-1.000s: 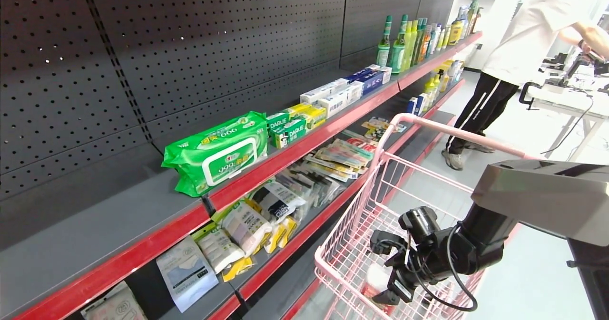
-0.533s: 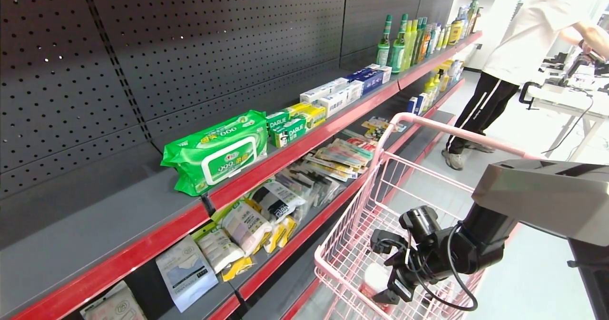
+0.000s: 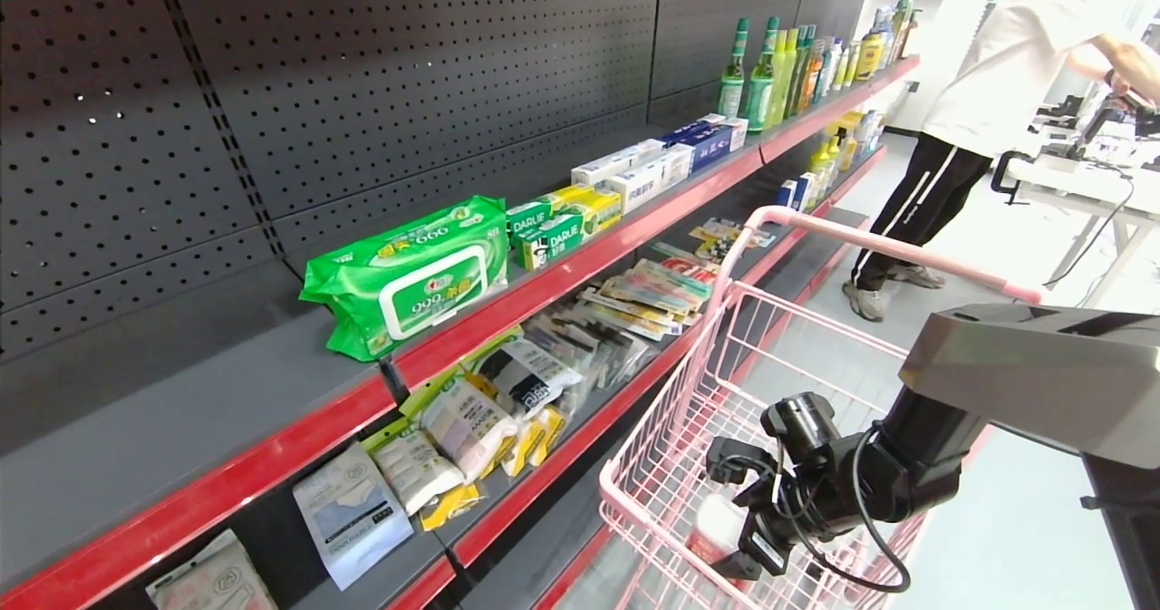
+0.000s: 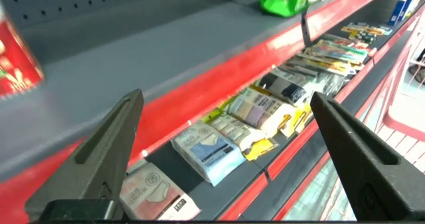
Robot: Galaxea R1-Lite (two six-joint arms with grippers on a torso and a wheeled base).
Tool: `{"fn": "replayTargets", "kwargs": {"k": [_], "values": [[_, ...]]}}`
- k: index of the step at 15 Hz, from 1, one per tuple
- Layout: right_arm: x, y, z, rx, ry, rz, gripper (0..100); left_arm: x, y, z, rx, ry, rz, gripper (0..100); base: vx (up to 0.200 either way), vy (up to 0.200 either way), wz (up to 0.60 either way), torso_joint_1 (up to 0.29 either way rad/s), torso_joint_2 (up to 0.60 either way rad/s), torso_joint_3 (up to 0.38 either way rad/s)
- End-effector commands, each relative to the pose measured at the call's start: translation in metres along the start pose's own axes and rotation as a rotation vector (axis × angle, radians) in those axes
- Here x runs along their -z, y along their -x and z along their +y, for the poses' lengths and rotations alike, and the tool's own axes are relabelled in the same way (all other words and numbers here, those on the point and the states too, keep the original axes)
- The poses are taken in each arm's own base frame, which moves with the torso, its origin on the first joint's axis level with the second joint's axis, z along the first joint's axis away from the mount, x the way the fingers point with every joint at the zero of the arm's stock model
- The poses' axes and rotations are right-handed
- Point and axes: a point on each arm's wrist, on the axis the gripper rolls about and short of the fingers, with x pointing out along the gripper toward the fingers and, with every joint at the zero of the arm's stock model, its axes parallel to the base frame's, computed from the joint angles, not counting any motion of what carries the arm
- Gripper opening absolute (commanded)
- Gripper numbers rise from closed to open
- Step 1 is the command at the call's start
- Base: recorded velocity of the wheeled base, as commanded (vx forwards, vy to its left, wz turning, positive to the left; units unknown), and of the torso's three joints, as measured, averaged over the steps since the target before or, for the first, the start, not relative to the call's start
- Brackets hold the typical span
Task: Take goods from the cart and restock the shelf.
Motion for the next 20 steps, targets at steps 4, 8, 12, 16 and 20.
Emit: {"fn": "replayTargets", "kwargs": {"k": [4,8,12,16,20], "values": [[0.0008,-0.0013,-0.0004,0.000,0.000,0.000,100,-0.0002,-0.0001,0.0000,0.000,0.000,0.001,100,0.000,0.000,0.00,-0.084,0.22,0.129],[-0.0006,-0.0033,-0.0008,0.002,0.004,-0.003,100,0.0003,-0.0001,0.0000,0.000,0.000,0.001,100,0.000,0.000,0.00,-0.005,0.01,0.009],[-0.0009,-0.0064,-0.0010,0.014,0.016,-0.022,100,-0.0002,0.0000,0.0000,0.000,0.000,-0.001,100,0.000,0.000,0.00,0.000,0.00,0.000],[0.0002,-0.0083,-0.0011,0.021,0.026,-0.026,100,-0.0002,0.0000,0.0000,0.000,0.000,-0.001,100,0.000,0.000,0.00,0.000,0.00,0.000],[0.0006,-0.0083,-0.0009,0.020,0.030,-0.025,0,-0.0002,-0.0001,0.0000,0.000,0.000,0.001,100,0.000,0.000,0.00,0.000,0.00,0.000]]}}
